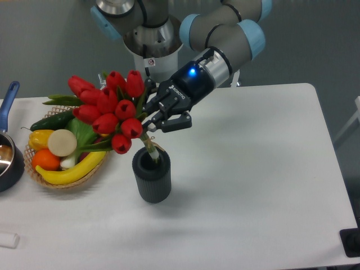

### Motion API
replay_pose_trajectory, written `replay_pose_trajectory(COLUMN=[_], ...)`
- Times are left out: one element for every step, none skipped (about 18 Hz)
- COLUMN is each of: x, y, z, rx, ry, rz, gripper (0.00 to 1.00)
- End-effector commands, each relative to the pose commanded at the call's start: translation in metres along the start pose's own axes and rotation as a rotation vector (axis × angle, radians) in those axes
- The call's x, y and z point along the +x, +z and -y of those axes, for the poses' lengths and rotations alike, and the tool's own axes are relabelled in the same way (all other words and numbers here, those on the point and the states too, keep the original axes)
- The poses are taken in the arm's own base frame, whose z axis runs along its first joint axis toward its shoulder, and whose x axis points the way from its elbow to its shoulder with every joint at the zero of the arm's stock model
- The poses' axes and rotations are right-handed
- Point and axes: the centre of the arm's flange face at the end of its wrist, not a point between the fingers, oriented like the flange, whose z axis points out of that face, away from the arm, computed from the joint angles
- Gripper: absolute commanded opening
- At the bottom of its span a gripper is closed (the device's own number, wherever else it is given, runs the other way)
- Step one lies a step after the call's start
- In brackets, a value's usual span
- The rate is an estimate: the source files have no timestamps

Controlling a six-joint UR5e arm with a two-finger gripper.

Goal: Insert the flowers into the vase
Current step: 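Swing the tulip bunch over the grey vase, stems pointing down, then lower the tulip stems into the grey vase opening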

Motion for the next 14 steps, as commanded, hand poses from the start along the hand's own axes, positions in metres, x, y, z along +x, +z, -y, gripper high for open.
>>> replay_pose_trajectory(x=[0.000, 0.000, -0.001, -0.001, -0.003, -0.003, -0.003, -0.005, -0.008, -0.011, -0.014, -0.016, -0.016, -0.015], y=[0.000, 0.001, 0.001, 0.002, 0.002, 0.003, 0.004, 0.004, 0.005, 0.006, 0.006, 0.007, 0.007, 0.008], z=[-0.005, -0.006, -0.007, -0.009, -0.013, -0.018, -0.022, -0.029, -0.033, -0.040, -0.047, -0.055, -0.059, -0.061], rx=[0.000, 0.000, -0.001, -0.002, -0.002, -0.003, -0.003, -0.005, -0.007, -0.012, -0.012, -0.014, -0.014, -0.016], ry=[-0.009, -0.011, -0.014, -0.018, -0.027, -0.038, -0.046, -0.058, -0.067, -0.073, -0.074, -0.082, -0.091, -0.097], rz=[-0.001, -0.001, -0.003, -0.004, -0.004, -0.006, -0.007, -0.008, -0.008, -0.008, -0.009, -0.011, -0.010, -0.012], gripper=[0.29, 0.29, 0.29, 0.30, 0.29, 0.30, 0.30, 0.30, 0.30, 0.30, 0.30, 0.30, 0.30, 0.30])
